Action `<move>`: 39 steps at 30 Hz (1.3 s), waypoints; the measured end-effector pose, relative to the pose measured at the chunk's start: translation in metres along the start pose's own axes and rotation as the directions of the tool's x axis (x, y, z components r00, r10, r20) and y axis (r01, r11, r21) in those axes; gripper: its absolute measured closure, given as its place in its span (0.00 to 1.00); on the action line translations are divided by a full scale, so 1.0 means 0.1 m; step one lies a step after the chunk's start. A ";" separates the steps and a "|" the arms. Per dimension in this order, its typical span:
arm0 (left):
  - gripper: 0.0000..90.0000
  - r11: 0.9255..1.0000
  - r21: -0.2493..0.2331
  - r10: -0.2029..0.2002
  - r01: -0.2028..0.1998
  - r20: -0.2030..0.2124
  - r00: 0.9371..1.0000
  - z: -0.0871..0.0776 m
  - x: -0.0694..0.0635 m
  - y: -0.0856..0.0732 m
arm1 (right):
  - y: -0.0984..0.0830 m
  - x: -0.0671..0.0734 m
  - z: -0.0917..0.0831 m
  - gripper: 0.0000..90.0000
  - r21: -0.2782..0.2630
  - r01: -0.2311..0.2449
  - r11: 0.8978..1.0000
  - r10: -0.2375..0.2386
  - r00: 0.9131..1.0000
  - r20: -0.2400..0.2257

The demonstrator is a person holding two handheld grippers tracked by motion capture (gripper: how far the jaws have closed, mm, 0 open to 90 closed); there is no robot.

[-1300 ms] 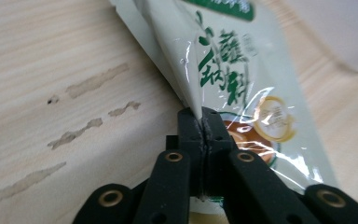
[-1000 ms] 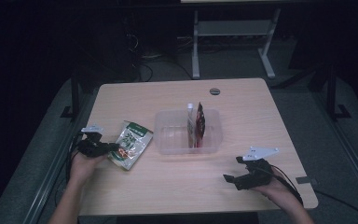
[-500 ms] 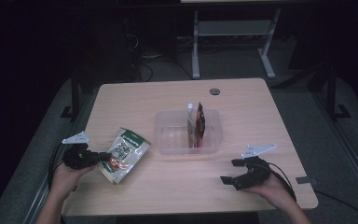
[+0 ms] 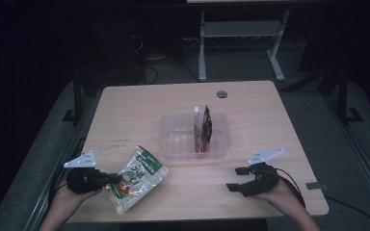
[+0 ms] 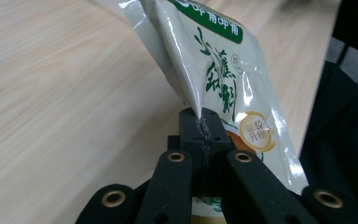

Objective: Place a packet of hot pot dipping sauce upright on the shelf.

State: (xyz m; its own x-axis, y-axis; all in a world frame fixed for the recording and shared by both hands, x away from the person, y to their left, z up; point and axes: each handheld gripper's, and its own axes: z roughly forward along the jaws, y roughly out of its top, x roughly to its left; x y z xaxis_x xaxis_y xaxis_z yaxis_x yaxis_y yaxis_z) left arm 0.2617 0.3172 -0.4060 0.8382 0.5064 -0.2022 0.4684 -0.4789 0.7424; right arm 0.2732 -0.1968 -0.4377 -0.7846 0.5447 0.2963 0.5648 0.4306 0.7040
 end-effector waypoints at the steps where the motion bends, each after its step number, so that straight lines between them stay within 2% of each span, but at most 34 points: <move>1: 1.00 1.000 0.003 0.007 -0.007 0.007 1.000 0.02 -0.02 0.02 | 0.00 0.00 0.00 0.32 0.005 -0.005 1.000 0.005 1.000 -0.013; 8: 1.00 0.997 0.002 0.078 -0.078 0.077 0.994 0.23 -0.16 0.22 | 0.01 -0.01 0.02 0.37 0.020 -0.015 1.000 0.016 0.998 -0.061; 10: 1.00 0.996 0.001 0.091 -0.091 0.083 0.992 0.26 -0.17 0.26 | 0.02 -0.02 0.02 0.39 0.019 -0.015 1.000 0.017 0.997 -0.078; 13: 1.00 0.992 0.000 0.128 -0.129 0.119 0.985 0.39 -0.23 0.40 | 0.03 -0.03 0.03 0.40 0.010 -0.014 1.000 0.015 0.994 -0.109; 14: 1.00 0.992 0.000 0.128 -0.129 0.119 0.985 0.39 -0.23 0.40 | 0.04 -0.02 0.02 0.40 0.006 -0.012 1.000 0.012 0.993 -0.116; 15: 1.00 0.989 -0.002 0.149 -0.150 0.137 0.979 0.46 -0.26 0.47 | 0.05 -0.01 0.02 0.40 -0.002 -0.011 1.000 0.011 0.992 -0.126; 17: 1.00 0.984 -0.002 0.174 -0.176 0.155 0.972 0.55 -0.30 0.53 | 0.07 0.00 0.03 0.40 -0.011 -0.002 1.000 0.001 0.990 -0.139; 18: 1.00 0.980 0.002 0.196 -0.199 0.170 0.966 0.60 -0.31 0.57 | 0.08 0.00 0.04 0.40 -0.014 -0.003 1.000 0.001 0.989 -0.146; 19: 1.00 0.978 0.000 0.204 -0.207 0.176 0.963 0.63 -0.33 0.60 | 0.10 0.00 0.05 0.41 -0.014 -0.002 1.000 0.000 0.988 -0.157; 22: 1.00 0.969 0.003 0.240 -0.246 0.203 0.949 0.75 -0.37 0.69 | 0.14 0.02 0.08 0.42 -0.016 0.006 1.000 -0.009 0.982 -0.189; 28: 1.00 0.954 -0.012 0.294 -0.301 0.259 0.920 0.93 -0.45 0.82 | 0.25 0.05 0.10 0.44 -0.060 0.007 0.998 -0.023 0.961 -0.277; 29: 1.00 0.954 -0.012 0.294 -0.301 0.259 0.920 0.93 -0.45 0.82 | 0.25 0.05 0.10 0.44 -0.060 0.007 0.998 -0.023 0.961 -0.277; 30: 1.00 0.949 -0.011 0.307 -0.315 0.261 0.915 0.96 -0.47 0.84 | 0.28 0.05 0.12 0.44 -0.068 0.000 0.998 -0.021 0.953 -0.302; 31: 1.00 0.947 -0.010 0.312 -0.321 0.268 0.911 0.98 -0.48 0.85 | 0.28 0.06 0.13 0.44 -0.071 0.004 0.997 -0.026 0.950 -0.311; 33: 1.00 0.943 -0.010 0.322 -0.332 0.274 0.906 1.01 -0.51 0.87 | 0.29 0.07 0.14 0.45 -0.065 0.004 0.998 -0.024 0.950 -0.312; 35: 1.00 0.940 -0.011 0.329 -0.340 0.284 0.901 1.03 -0.53 0.87 | 0.32 0.08 0.18 0.49 -0.067 0.018 0.998 -0.039 0.943 -0.331; 36: 1.00 0.939 -0.011 0.332 -0.343 0.287 0.899 1.03 -0.55 0.87 | 0.32 0.08 0.18 0.49 -0.067 0.018 0.998 -0.039 0.943 -0.331; 37: 1.00 0.937 -0.014 0.338 -0.349 0.284 0.897 1.03 -0.56 0.87 | 0.35 0.10 0.21 0.54 -0.062 0.027 0.998 -0.047 0.937 -0.347; 39: 1.00 0.937 -0.018 0.339 -0.348 0.279 0.898 1.04 -0.57 0.87 | 0.37 0.11 0.23 0.61 -0.073 0.038 0.997 -0.061 0.932 -0.357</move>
State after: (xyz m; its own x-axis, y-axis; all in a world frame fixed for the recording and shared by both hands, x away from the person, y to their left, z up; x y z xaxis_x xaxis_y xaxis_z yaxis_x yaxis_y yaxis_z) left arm 0.2840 0.1726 -0.3961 0.9898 0.0925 -0.1088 0.1427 -0.6123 0.7777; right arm 0.2907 -0.1586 -0.4231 -0.8574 0.2246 0.4631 0.5145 0.3971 0.7599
